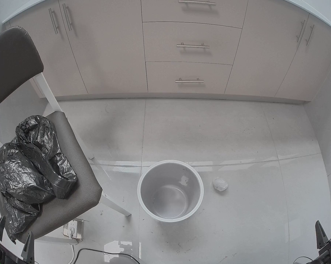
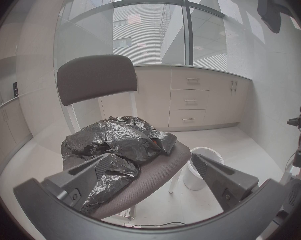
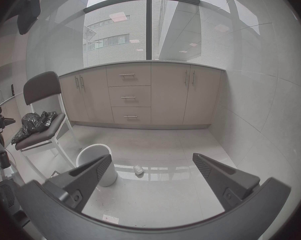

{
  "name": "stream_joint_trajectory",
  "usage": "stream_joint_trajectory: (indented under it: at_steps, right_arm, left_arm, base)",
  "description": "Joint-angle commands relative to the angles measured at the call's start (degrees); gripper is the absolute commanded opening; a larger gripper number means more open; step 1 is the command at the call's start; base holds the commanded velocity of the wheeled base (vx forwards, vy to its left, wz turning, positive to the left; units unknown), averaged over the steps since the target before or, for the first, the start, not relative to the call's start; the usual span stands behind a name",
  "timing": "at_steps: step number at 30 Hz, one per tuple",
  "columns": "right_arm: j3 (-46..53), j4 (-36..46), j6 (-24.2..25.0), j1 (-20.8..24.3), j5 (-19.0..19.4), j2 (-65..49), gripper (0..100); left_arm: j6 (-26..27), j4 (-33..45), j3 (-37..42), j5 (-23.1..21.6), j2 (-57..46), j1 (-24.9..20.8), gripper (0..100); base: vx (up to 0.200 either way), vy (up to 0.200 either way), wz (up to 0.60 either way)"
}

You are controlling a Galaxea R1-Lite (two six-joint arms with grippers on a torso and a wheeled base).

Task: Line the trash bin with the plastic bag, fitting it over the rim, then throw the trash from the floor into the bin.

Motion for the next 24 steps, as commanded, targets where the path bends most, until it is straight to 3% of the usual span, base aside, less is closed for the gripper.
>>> stream_joint_trajectory:
  at_steps: [1, 3, 4, 5, 6, 7, 8, 10, 11, 15, 16, 18, 19, 24]
  right_arm:
    - [1.01, -0.11, -0.02, 0.0, 0.0, -0.93, 100]
    - [0.4, -1.25, 0.07, 0.0, -0.09, -0.93, 100]
    - [-2.59, -2.65, 1.91, 0.0, 0.35, -0.49, 100]
    - [-10.5, -4.94, 7.19, 0.62, 0.27, 2.41, 100]
    - [-24.12, -5.29, 15.63, 2.11, 0.09, 9.18, 100]
    - [-24.12, -5.29, 15.63, 2.11, 0.09, 9.18, 100]
    - [-40.47, 1.92, 19.4, 2.9, -0.26, 17.62, 100]
    - [-46.54, 7.54, 16.42, 2.99, 0.44, 20.69, 100]
    - [-48.56, 12.55, 11.76, 3.08, 0.88, 24.47, 100]
    - [-47.94, 12.2, 9.56, 3.16, 2.29, 27.64, 100]
    - [-41.7, 2.09, 13.34, 3.87, 5.54, 38.01, 100]
    - [-40.56, -0.46, 14.48, 4.13, 5.54, 39.68, 100]
    - [-36.17, -11.27, 18.61, 5.8, 5.36, 46.36, 100]
    - [-30.54, -24.8, 21.16, 8.35, 3.69, 57.96, 100]
  left_arm:
    - [-5.47, -0.74, -13.03, -0.92, 2.41, -1.13, 100]
    - [-10.75, 4.44, -24.36, -1.1, 9.8, -3.51, 100]
    - [-10.83, 6.38, -26.74, -1.18, 11.82, -3.86, 100]
    - [-10.83, 7.87, -29.11, -1.18, 13.22, -4.12, 100]
    - [-11.1, 8.22, -29.9, -1.45, 14.28, -4.21, 100]
    - [-11.1, 8.22, -29.9, -1.45, 14.28, -4.21, 100]
    - [-11.1, 8.22, -29.29, -2.85, 16.3, -4.03, 100]
    - [-11.1, 8.13, -28.67, -4.26, 18.15, -3.86, 100]
    - [-11.1, 8.13, -28.76, -5.84, 22.36, -3.77, 100]
    - [-11.27, 7.87, -29.37, -5.84, 28.34, -3.77, 100]
    - [-14.0, 6.9, -33.07, -5.58, 45.39, -4.3, 100]
    - [-14.61, 6.64, -33.94, -5.49, 48.03, -4.56, 100]
    - [-17.25, 6.11, -38.25, -4.44, 57.43, -7.29, 100]
    - [-29.11, 7.17, -46.6, 10.24, 73.78, -18.1, 100]
  base:
    - [0.0, 0.0, 0.0]
    - [0.0, 0.0, 0.0]
    - [0.0, 0.0, 0.0]
    - [0.0, 0.0, 0.0]
    - [0.0, 0.0, 0.0]
    - [0.0, 0.0, 0.0]
    - [0.0, 0.0, 0.0]
    - [0.0, 0.0, 0.0]
    - [0.0, 0.0, 0.0]
    - [0.0, 0.0, 0.0]
    - [0.0, 0.0, 0.0]
    - [0.0, 0.0, 0.0]
    - [0.0, 0.0, 0.0]
    - [0.0, 0.0, 0.0]
